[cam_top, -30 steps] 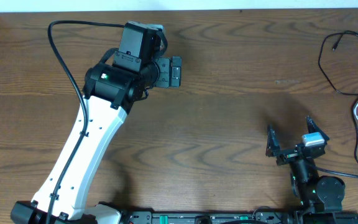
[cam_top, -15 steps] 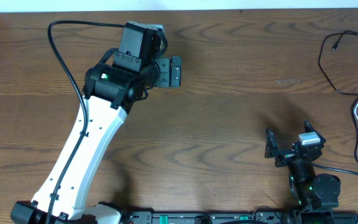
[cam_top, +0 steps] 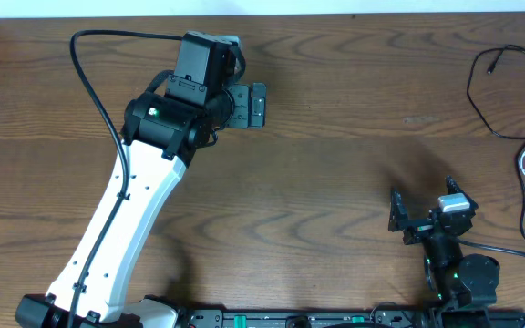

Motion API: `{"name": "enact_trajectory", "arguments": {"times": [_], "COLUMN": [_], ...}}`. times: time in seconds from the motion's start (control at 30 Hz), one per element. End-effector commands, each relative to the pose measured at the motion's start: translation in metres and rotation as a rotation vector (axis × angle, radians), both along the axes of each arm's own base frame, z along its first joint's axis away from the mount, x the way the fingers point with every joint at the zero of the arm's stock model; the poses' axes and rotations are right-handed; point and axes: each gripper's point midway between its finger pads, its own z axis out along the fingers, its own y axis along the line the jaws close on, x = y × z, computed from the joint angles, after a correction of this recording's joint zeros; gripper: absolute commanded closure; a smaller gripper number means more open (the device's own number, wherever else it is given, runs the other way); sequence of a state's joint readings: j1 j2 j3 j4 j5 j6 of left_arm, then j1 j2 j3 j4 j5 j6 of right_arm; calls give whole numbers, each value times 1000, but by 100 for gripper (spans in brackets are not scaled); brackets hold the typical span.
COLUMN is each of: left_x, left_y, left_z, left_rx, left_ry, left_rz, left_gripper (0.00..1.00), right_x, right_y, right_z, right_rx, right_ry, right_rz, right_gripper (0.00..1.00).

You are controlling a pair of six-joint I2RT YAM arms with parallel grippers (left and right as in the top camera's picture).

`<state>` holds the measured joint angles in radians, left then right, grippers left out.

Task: Untangle cables

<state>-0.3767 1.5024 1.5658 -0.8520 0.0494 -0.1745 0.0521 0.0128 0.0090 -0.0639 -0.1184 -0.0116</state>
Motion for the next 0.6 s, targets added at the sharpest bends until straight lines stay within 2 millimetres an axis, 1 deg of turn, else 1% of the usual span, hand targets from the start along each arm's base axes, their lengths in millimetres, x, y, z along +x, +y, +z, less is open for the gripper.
{"name": "enact_trajectory", "arguments": {"times": [0.0, 0.37, 0.5, 0.57], "left_x": [0, -1, -4, -7], "left_y": [2, 3, 14, 19], "left_z": [2, 0, 14, 26], "left_rx": [17, 23, 41, 26], "left_ry": [-11, -6, -55, -99], "left_rz": [-10, -7, 26, 38], "left_gripper": [2, 2, 2, 2], "right_x": [0, 0, 0, 0], "right_y": [0, 1, 1, 1], "right_z": [-1, -1, -1, -1], "right_rx": [-5, -5, -5, -5], "right_ry": [-1, -1, -1, -1], "right_rz": [0, 0, 0, 0], "right_gripper": [1, 1, 1, 1]}}
